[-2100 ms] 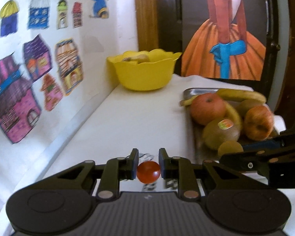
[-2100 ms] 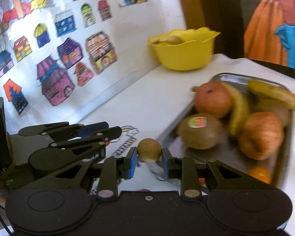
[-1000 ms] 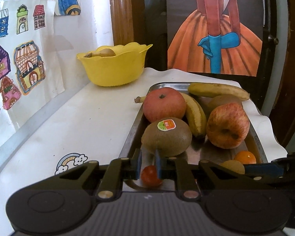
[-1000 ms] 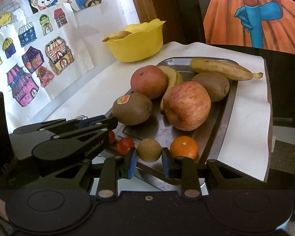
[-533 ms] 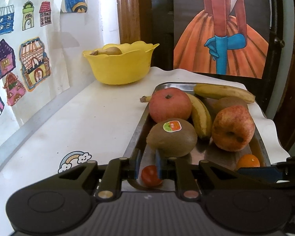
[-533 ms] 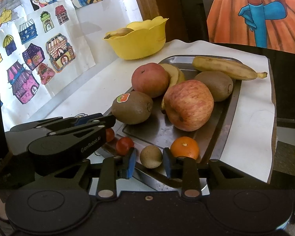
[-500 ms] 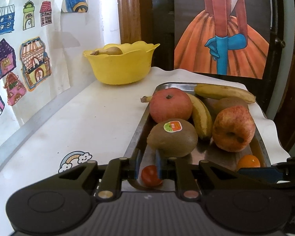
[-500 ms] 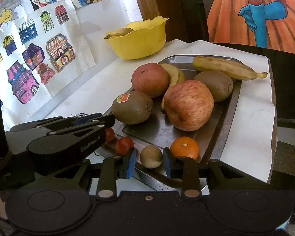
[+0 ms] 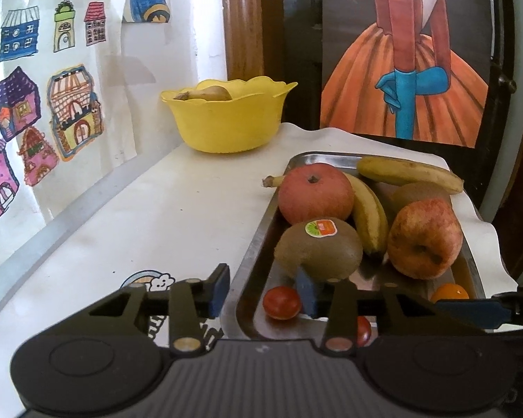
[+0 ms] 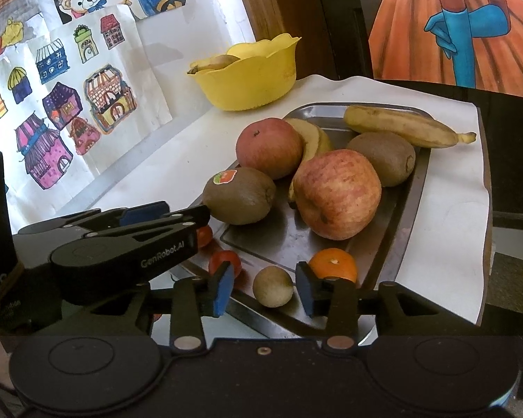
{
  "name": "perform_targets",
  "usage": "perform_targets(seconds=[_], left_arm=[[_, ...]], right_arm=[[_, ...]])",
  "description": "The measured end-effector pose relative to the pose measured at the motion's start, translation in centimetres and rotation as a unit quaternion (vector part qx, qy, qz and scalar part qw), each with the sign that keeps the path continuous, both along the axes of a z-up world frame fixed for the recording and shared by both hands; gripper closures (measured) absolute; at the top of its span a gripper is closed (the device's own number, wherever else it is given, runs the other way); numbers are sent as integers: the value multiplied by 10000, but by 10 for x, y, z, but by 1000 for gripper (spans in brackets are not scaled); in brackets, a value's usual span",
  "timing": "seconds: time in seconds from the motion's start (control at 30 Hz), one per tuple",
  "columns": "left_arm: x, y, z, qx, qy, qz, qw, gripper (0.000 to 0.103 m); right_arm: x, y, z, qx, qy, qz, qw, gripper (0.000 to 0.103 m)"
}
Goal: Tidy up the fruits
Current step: 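Open both tools to drop the nut and tomato onto the tray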
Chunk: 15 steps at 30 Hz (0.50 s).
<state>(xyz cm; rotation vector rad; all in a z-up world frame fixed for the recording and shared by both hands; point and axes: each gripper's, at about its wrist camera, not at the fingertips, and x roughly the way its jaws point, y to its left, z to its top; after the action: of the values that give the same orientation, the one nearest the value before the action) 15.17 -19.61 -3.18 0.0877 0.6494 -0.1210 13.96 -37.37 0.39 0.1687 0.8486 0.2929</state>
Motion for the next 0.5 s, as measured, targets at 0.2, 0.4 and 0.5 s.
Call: perform_targets(seconds=[0.2, 0.4, 0.5], left_arm=[[1, 4, 3, -50, -31, 91, 9999, 40], [0, 10, 8, -122, -100, 212, 9997, 28], [1, 13, 10, -142, -125, 286, 9994, 21]], right_arm=[[0, -1, 3, 9, -39, 0, 10000, 52], [0, -1, 7, 12, -131, -37, 9999, 41], [-1, 0, 8, 1, -185, -36, 9998, 35]])
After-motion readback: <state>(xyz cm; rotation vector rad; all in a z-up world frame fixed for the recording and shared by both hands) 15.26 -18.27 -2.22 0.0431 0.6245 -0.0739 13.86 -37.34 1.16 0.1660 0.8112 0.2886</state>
